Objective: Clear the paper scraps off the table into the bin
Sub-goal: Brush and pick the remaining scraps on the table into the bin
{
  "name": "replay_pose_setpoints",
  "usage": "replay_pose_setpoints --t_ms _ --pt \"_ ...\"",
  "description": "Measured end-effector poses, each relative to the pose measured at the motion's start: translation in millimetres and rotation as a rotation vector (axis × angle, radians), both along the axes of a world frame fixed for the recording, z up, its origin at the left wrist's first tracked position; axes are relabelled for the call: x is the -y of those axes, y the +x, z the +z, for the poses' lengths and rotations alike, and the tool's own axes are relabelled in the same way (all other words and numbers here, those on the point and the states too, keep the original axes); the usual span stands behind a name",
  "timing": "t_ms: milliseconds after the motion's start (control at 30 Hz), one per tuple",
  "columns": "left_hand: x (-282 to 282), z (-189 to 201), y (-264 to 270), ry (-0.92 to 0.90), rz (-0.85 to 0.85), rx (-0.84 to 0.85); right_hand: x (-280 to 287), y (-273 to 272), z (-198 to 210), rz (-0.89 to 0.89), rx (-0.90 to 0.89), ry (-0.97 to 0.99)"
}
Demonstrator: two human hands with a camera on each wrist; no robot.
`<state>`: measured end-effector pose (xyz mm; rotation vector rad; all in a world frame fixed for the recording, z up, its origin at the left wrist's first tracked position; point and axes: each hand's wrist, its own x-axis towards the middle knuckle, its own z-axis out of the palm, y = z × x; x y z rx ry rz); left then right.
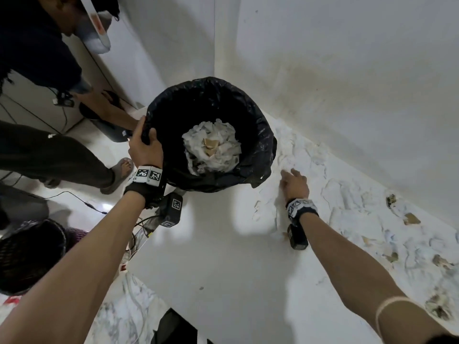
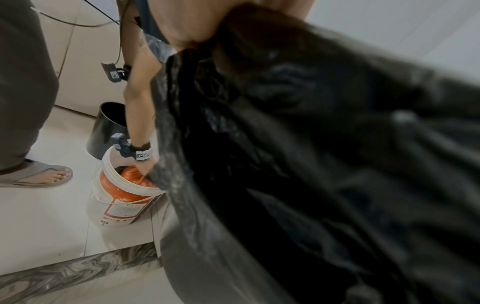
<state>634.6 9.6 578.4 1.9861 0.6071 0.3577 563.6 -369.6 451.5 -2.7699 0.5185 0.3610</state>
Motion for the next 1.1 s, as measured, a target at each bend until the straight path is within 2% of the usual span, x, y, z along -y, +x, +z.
replay_pose_setpoints --t_ms 67,167,233,333,500,633,733,800,900,1000,1067,1100 --pt "0.9 -1.6 4.4 -0.028 -0.018 -0.01 7.8 -17.1 0.7 -0.022 0.096 -0.005" --pt "2.7 -0.8 13.9 -0.041 -0.077 -0.016 25.1 -29.9 16.3 -0.122 0.039 0.037" --pt "5.7 1.5 22.2 -0.004 -0.127 -0.006 33.2 -31.1 36.0 -0.184 0.066 0.084" --pt "12.1 9.3 36.2 0.005 -0.177 -0.007 36.1 -21.9 81.6 -0.24 0.222 0.135" --pt "19.6 21.5 55.3 -0.073 -0.299 0.002 24.4 3.4 179.8 -0.337 0.436 0.247" --pt "28.4 35.6 65.9 -0.065 -0.381 0.002 -5.7 22.8 256.8 -0.318 0.56 0.316" --pt "34.3 50.2 69.6 -0.084 -0.428 -0.003 -38.0 43.3 293.3 -0.268 0.634 0.347" --pt "38.3 52.2 72.3 -0.068 -0.423 -0.024 -62.4 55.8 299.7 -0.23 0.661 0.375" --pt "35.1 51.8 79.6 -0.073 -0.424 -0.052 -108.6 73.0 282.4 -0.173 0.62 0.328" --pt "32.0 50.3 87.7 -0.102 -0.419 -0.042 -146.7 84.2 245.5 -0.101 0.395 0.287" --pt "28.5 47.4 94.0 -0.141 -0.406 -0.014 -160.2 88.5 223.6 -0.006 0.183 0.321" --pt "26.0 45.6 98.3 -0.149 -0.401 0.003 -162.0 91.0 216.6 0.043 0.14 0.335"
